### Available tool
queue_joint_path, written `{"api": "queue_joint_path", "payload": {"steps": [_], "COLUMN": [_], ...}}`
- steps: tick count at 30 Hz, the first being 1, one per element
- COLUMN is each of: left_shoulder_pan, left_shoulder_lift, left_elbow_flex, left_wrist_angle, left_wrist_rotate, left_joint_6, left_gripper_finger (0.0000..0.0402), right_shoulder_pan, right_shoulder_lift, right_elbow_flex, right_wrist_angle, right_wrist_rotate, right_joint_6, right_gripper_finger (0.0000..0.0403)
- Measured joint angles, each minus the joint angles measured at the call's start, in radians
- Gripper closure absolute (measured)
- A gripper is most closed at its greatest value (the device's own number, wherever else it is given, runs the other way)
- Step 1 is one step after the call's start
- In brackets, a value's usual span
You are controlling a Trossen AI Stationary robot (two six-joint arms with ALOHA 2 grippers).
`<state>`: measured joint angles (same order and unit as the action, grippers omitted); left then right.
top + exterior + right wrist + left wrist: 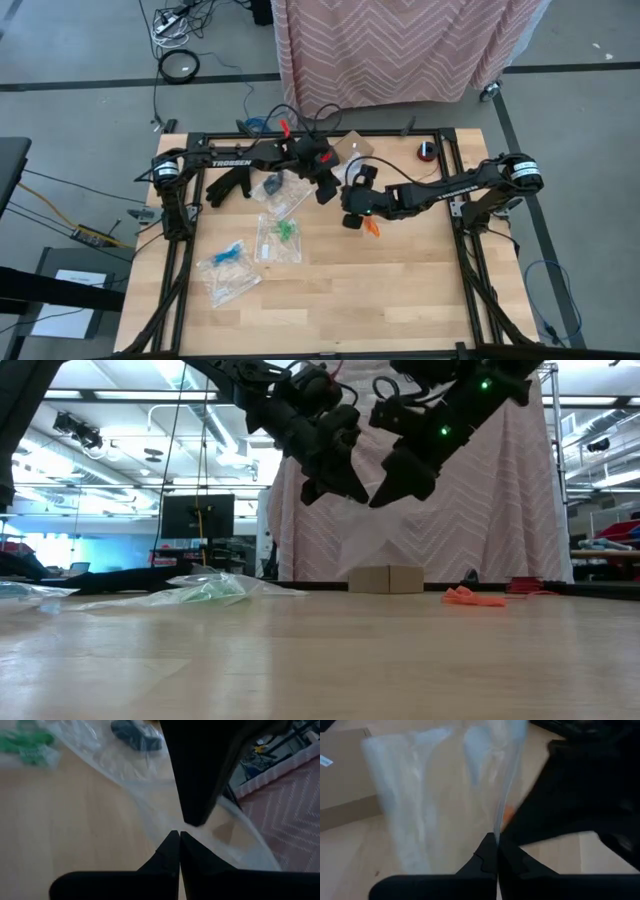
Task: Sort rubber bands
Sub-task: Open the transparent zip bag
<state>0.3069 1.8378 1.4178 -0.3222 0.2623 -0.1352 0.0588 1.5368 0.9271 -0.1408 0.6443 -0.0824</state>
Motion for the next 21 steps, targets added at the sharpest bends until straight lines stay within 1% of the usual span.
{"api": "queue_joint_path", "payload": {"steps": [3, 6, 15, 21], "left_shoulder_pan": [-0.001, -0.008, -0.014, -0.018], "left_shoulder_lift": [0.0, 0.0, 0.0, 0.0], "left_elbow_flex": [0.0, 0.0, 0.0, 0.001], "left_wrist_angle": [0.019, 0.037, 0.028, -0.02], "left_wrist_rotate": [-0.002, 0.004, -0.013, -0.065], "left_joint_6": [-0.003, -0.026, -0.025, -0.022], "left_gripper_finger": [0.0401, 0.0401, 0.0401, 0.0401], "right_shoulder_pan": [0.006, 0.005, -0.004, -0.009], "right_shoulder_lift": [0.0, 0.0, 0.0, 0.0], "right_elbow_flex": [0.016, 0.022, 0.022, 0.023], "right_wrist_angle": [0.014, 0.013, 0.012, 0.03], "right_wrist_rotate": [0.009, 0.043, 0.072, 0.129], "right_joint_6": [-0.006, -0.021, -0.007, -0.001], "right_gripper_finger": [0.0403, 0.0403, 0.0403, 0.0403]}}
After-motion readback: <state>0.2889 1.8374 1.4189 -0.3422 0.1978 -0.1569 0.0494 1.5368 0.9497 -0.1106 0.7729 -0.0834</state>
